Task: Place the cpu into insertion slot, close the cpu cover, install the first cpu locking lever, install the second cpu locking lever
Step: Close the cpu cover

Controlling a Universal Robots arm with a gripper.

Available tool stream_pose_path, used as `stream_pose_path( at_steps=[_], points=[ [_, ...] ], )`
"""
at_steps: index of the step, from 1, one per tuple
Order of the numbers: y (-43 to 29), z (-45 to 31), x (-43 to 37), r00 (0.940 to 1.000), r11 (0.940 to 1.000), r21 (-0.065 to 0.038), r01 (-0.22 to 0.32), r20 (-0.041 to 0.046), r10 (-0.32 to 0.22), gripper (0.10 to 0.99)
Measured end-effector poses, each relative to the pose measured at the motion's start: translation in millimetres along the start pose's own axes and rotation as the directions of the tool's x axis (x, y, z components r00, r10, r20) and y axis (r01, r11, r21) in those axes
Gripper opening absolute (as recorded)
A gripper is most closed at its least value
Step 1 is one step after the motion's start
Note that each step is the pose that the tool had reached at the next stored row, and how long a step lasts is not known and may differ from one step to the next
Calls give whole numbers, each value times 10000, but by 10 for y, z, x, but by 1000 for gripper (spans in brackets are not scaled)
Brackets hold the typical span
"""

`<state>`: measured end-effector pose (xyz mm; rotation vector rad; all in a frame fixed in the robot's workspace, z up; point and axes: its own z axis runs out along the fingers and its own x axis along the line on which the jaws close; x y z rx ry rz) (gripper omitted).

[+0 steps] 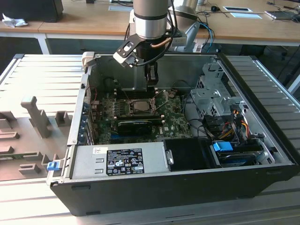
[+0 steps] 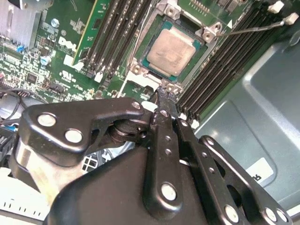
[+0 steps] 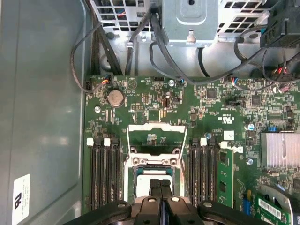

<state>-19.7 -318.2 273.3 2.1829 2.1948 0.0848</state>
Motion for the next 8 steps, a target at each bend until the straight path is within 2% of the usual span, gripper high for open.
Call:
stream_pose_path(
  at_steps=[8],
  points=[
    [65,5,0,10000,10000,0,0,1,0,106]
  ],
)
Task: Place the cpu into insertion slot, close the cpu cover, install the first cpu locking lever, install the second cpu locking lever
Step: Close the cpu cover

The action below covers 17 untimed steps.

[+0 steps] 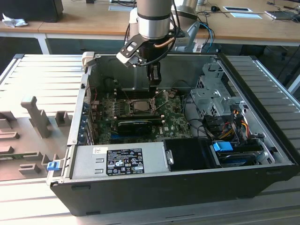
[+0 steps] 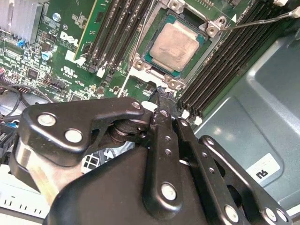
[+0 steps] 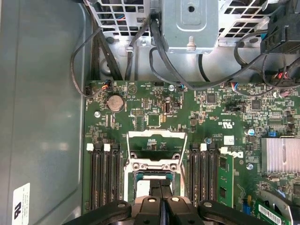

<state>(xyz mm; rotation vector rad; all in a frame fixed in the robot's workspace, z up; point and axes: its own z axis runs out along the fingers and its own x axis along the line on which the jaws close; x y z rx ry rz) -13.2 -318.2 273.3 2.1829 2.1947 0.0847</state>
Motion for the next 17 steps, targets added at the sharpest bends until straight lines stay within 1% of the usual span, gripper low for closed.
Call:
stream_pose_path(
  at_steps=[17],
  points=[
    [88,6,-1,10000,10000,0,0,0,0,106]
  ],
)
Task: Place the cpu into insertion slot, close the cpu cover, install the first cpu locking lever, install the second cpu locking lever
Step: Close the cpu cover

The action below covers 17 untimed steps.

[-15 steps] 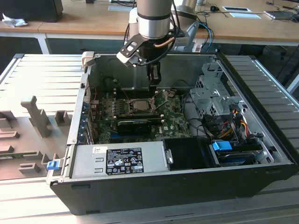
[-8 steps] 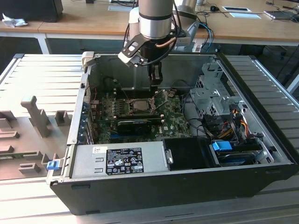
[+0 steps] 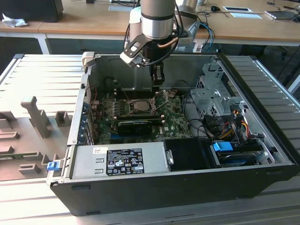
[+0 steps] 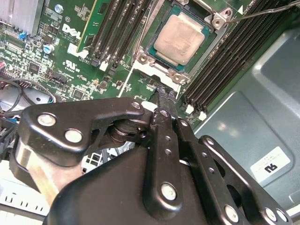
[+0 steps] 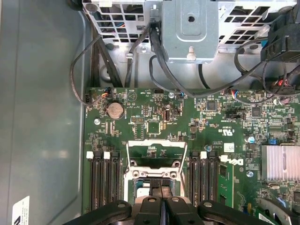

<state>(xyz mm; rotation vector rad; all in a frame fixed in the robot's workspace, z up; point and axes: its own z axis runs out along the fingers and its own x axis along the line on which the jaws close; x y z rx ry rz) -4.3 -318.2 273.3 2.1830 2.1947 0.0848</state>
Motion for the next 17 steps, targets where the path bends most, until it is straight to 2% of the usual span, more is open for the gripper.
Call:
stream_pose_path(
  at_steps=[17],
  points=[
    [119,8,-1,10000,10000,1,0,1,0,106]
  ],
)
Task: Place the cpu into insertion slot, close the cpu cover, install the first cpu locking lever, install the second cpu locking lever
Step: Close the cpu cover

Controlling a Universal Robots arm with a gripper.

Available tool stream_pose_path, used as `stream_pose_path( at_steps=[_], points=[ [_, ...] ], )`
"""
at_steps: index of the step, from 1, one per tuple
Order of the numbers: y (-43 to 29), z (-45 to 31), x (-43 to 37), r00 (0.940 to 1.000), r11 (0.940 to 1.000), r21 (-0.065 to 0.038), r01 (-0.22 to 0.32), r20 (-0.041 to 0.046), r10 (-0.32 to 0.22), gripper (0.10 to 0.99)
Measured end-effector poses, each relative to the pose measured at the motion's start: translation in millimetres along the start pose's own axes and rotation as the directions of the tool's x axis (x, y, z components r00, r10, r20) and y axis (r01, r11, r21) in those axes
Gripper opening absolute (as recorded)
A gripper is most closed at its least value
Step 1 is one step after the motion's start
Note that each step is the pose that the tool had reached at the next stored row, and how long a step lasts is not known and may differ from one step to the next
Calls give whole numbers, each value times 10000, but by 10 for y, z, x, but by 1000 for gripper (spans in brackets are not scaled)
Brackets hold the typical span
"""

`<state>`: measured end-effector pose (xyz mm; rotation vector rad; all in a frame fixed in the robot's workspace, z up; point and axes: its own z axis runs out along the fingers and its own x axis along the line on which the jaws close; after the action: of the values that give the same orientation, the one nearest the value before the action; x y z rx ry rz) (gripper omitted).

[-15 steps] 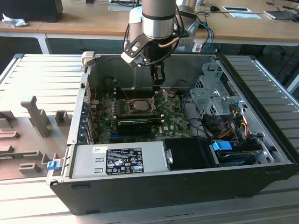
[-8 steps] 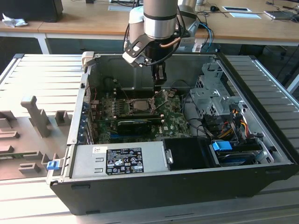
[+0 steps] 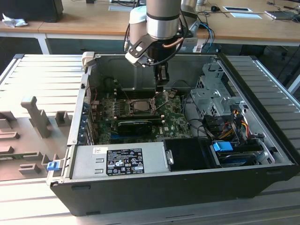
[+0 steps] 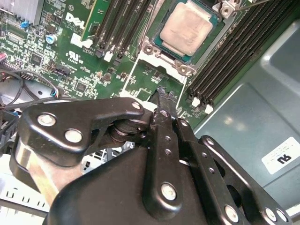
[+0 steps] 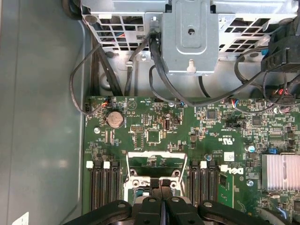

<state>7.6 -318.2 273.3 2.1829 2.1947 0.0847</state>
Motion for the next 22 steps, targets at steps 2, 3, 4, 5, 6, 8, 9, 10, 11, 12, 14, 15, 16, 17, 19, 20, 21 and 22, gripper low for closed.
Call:
stream_pose_path(
  at_steps=[2,3,4,5,6,8,9,10,11,12,14,15,16,17,19,20,21,22],
  points=[
    [15,1,0,10000,10000,0,0,0,0,106],
    [30,2,0,10000,10000,0,0,1,0,106],
    [51,4,0,10000,10000,1,-2,0,2,106],
    [66,6,0,10000,10000,0,0,-1,0,106],
    [74,8,0,10000,10000,0,0,-1,0,106],
    [95,16,-1,10000,10000,0,0,-1,0,106],
    [98,19,-1,10000,10000,0,0,-1,0,106],
    [107,24,-1,10000,10000,0,-1,-1,1,106],
    [117,28,-1,10000,10000,0,0,0,0,106],
    [128,35,-1,10000,10000,0,0,-1,0,106],
    [142,44,-1,10000,10000,0,0,-1,0,106],
    [154,49,-1,10000,10000,1,0,0,0,106],
    [175,56,-1,10000,10000,4,-2,0,2,106],
    [261,78,-2,10000,10000,15,-1,0,1,106],
    [360,92,-2,10000,10000,18,-1,-2,1,106],
    [426,109,-3,10000,10000,28,0,-1,0,106],
    [475,138,-3,10000,10000,42,-1,-2,1,106],
    [498,191,-4,10000,10000,46,0,-1,0,106]
  ],
)
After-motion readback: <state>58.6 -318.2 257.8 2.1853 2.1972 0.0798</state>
